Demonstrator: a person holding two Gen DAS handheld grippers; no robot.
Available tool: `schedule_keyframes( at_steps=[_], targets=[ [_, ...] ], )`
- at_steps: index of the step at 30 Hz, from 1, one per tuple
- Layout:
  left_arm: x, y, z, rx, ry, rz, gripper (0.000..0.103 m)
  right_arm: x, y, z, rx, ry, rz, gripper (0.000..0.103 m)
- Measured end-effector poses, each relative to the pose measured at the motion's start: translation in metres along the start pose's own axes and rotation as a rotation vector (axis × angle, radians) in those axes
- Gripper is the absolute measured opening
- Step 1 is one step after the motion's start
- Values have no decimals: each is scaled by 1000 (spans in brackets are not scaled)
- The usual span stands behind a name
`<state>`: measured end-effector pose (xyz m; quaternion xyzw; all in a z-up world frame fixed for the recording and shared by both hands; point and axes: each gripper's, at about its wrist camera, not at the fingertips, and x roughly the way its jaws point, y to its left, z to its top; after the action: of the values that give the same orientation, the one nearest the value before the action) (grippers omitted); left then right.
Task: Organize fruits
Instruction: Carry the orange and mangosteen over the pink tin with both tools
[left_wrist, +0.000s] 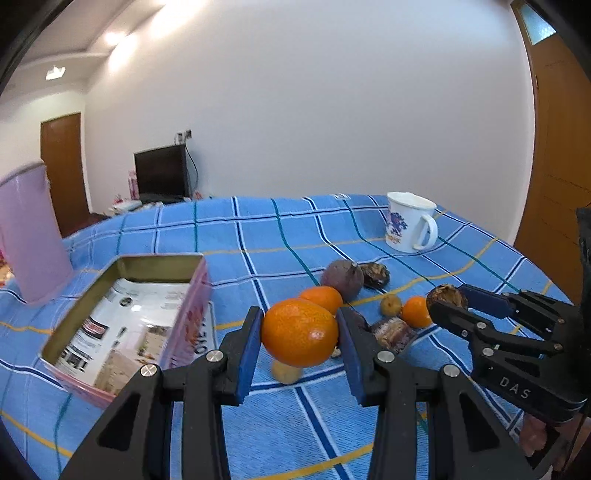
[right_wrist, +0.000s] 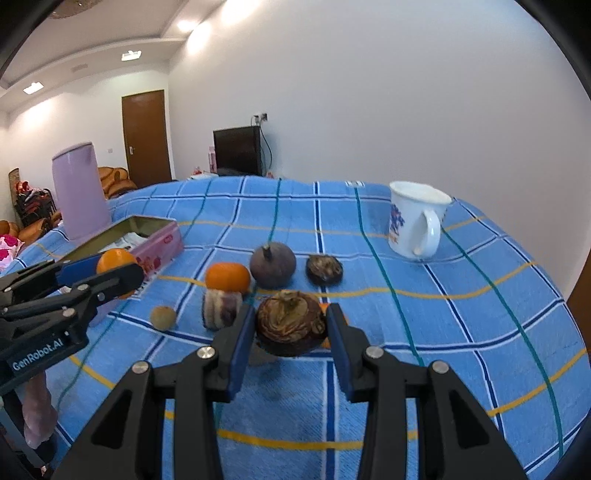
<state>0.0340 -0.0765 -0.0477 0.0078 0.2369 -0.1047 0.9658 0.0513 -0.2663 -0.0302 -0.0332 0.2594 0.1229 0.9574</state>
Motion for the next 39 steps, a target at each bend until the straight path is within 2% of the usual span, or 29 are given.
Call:
schedule_keyframes(
  at_steps=[22, 32, 39],
  targets=[
    [-23, 6, 5, 71, -159, 94, 42, -16, 25, 22, -45, -147, 18, 42],
    [-27, 26, 16, 70, -179, 143, 42, -10, 44, 38, -72, -183, 40, 42],
    [-21, 43, 20, 53, -136, 140, 42, 2, 62, 50, -86, -175, 81, 42]
  ],
)
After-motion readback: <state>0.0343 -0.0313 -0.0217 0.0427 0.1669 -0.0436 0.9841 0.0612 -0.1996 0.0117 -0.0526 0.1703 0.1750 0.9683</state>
